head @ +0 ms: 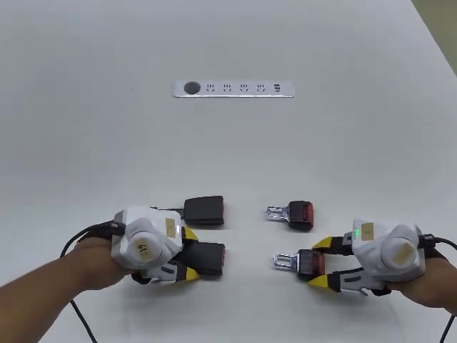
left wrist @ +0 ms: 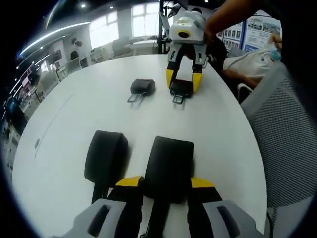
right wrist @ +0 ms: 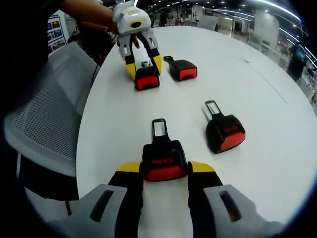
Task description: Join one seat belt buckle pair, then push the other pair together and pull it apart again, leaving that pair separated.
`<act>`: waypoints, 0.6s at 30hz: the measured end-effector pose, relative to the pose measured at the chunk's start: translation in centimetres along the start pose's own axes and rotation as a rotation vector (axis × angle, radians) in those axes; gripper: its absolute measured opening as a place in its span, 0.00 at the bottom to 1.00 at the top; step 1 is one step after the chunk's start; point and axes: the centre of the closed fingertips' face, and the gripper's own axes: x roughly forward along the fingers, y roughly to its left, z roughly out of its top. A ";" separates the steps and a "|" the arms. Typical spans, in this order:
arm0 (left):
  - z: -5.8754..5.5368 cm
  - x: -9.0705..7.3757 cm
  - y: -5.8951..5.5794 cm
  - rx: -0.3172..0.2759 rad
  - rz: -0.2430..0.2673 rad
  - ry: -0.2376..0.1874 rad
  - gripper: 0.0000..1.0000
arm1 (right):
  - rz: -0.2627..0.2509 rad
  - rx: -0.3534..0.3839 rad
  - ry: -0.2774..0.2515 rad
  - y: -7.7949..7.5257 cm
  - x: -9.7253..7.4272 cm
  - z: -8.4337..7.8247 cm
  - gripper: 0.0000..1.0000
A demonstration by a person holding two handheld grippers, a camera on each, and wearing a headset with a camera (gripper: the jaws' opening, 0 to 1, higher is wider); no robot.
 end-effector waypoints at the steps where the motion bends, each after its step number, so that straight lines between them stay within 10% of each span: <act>1: 0.0 0.0 0.0 -0.010 0.002 0.003 0.36 | 0.003 0.011 -0.002 -0.1 -0.1 -0.1 0.34; 18: 0.1 0.0 0.1 -0.033 0.007 0.042 0.35 | 0.016 -0.002 0.079 -0.4 0.2 -0.6 0.34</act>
